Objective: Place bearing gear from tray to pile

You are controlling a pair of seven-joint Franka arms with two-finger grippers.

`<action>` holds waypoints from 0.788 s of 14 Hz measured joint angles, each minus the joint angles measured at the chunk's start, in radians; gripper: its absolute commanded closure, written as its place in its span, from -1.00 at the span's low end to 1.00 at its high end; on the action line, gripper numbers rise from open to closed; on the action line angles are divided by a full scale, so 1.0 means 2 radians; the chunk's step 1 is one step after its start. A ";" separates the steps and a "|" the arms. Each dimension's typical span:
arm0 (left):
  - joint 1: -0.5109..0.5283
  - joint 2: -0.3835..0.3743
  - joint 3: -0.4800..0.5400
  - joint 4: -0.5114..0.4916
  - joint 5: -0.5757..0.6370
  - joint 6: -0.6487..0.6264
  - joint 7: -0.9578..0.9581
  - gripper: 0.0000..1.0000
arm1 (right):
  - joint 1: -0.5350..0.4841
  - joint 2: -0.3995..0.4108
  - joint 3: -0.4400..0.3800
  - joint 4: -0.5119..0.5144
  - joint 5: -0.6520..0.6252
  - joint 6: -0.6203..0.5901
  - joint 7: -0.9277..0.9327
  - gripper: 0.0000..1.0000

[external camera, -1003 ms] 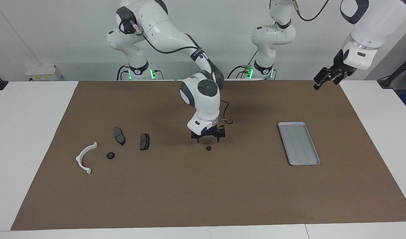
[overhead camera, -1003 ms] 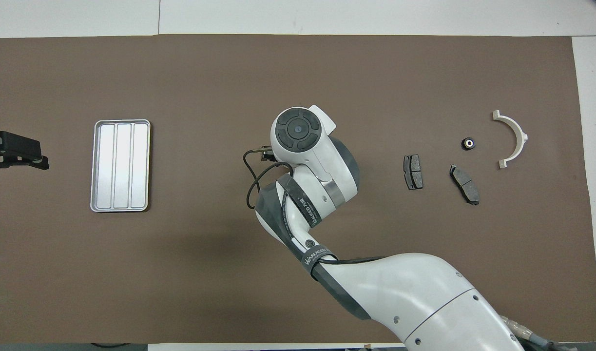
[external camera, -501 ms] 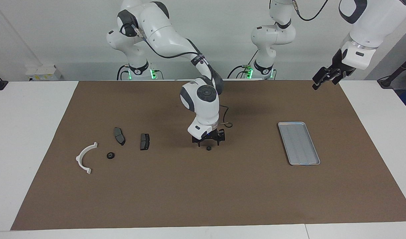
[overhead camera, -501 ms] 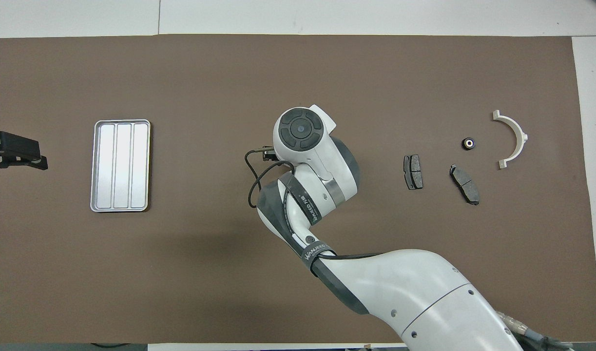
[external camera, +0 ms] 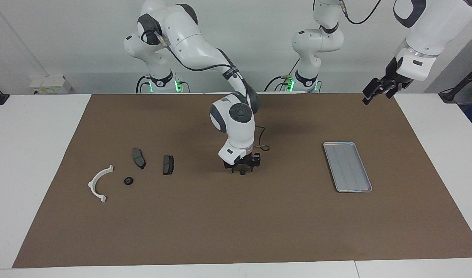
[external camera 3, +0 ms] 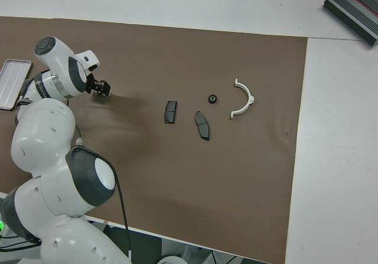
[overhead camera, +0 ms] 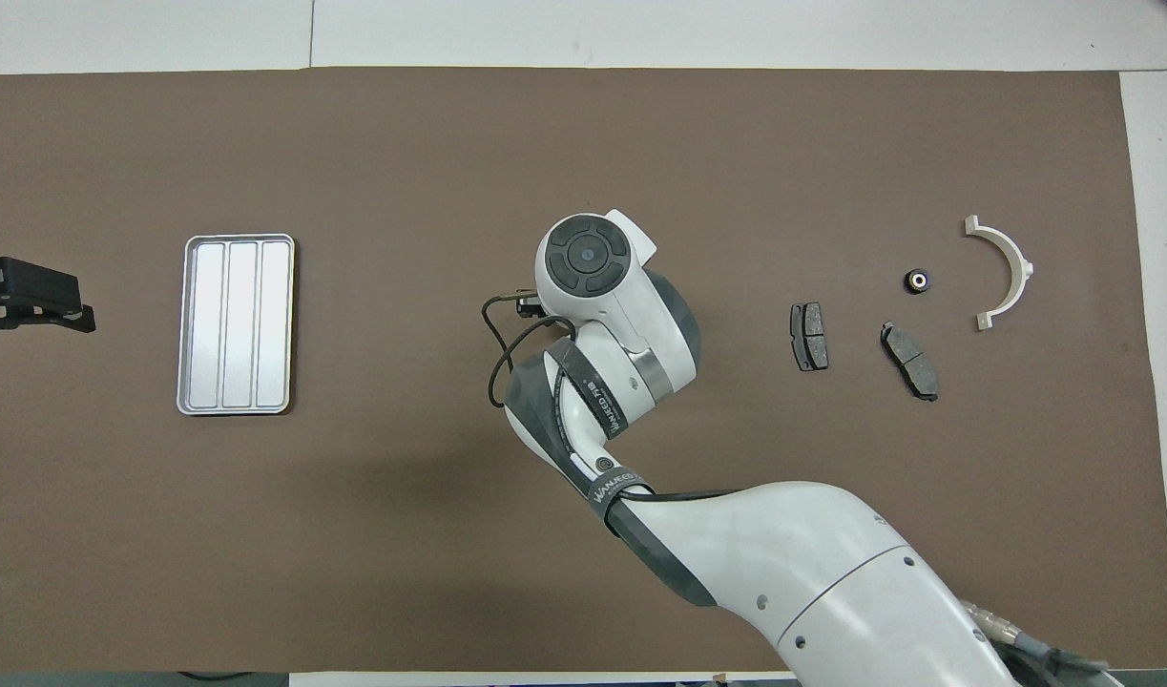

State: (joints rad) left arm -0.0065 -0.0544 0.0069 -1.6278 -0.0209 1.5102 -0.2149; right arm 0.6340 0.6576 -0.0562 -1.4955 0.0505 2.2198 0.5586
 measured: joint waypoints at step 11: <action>0.000 0.000 0.000 0.000 0.000 0.000 0.000 -1.00 | 0.000 0.000 -0.002 0.000 0.000 0.000 -0.001 1.00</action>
State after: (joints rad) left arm -0.0065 -0.0544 0.0069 -1.6278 -0.0209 1.5102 -0.2149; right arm 0.6335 0.6582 -0.0604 -1.4955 0.0510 2.2191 0.5575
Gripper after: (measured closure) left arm 0.000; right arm 0.767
